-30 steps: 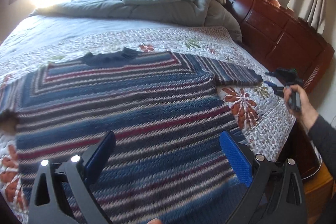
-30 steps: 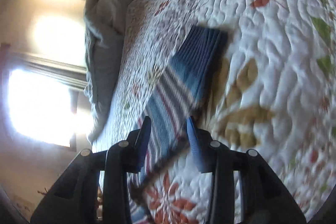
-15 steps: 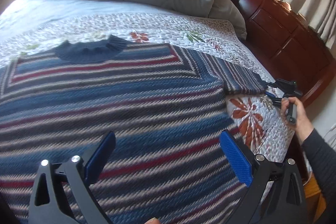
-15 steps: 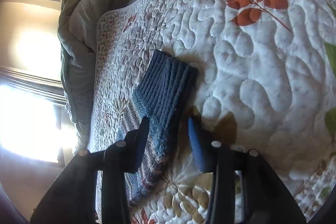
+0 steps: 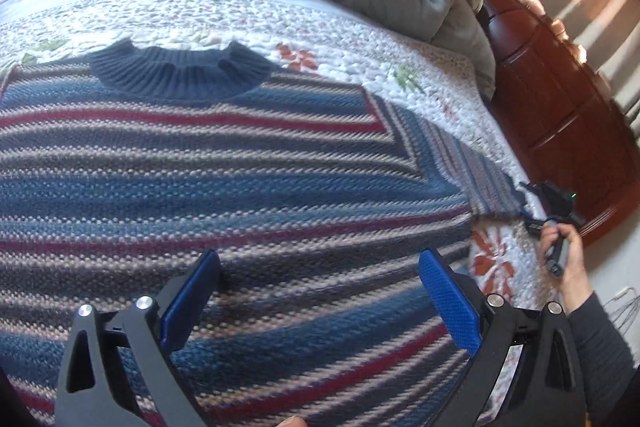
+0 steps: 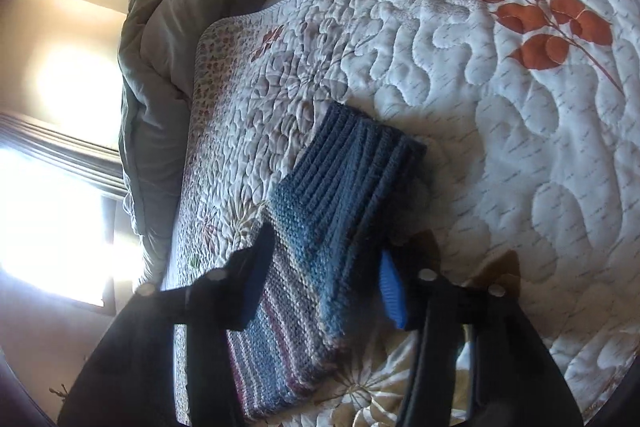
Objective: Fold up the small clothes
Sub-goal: 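Grasp the striped sweater's sleeve cuff with the right tool and lift it, then carry the sleeve across the sweater body and open the right tool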
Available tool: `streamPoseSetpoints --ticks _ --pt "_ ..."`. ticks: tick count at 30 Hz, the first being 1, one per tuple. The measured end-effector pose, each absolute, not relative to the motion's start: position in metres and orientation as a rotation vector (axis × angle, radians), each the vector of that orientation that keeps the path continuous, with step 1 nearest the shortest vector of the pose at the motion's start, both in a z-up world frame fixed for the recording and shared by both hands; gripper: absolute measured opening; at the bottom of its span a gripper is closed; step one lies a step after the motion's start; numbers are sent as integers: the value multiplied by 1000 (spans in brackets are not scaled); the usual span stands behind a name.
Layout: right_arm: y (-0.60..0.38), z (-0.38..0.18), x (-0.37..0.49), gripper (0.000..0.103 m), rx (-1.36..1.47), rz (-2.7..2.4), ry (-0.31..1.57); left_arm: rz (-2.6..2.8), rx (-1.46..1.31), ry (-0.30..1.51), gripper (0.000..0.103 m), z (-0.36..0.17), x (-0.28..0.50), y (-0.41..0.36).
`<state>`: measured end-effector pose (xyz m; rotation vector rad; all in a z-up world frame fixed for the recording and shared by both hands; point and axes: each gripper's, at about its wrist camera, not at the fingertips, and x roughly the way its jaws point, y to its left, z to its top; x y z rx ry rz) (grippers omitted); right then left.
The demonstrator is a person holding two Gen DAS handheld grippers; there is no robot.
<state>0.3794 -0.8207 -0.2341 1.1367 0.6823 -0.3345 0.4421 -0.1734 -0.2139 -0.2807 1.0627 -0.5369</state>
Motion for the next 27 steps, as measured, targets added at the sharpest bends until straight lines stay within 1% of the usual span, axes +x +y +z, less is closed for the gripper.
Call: streamPoseSetpoints --ticks 1,2,3,4,11,20,27 --pt "-820 -234 381 25 1133 -328 687 -537 -270 1064 99 -215 443 -174" --pt "-818 -233 383 20 1122 -324 696 -539 -258 1062 99 -216 444 -175" --pt "-815 -228 386 13 1096 -322 698 -537 -241 1062 99 -217 446 -176" --pt "-810 -223 386 10 1071 -319 693 -536 -231 1063 99 -218 447 -177" --pt "-756 -169 405 8 860 -249 678 -535 -271 1037 99 -203 447 -164" --pt "-638 -86 437 8 566 -94 662 -494 -277 1035 99 -197 434 -132" --pt "-549 -45 452 8 390 14 660 -455 -289 992 99 -179 411 -88"
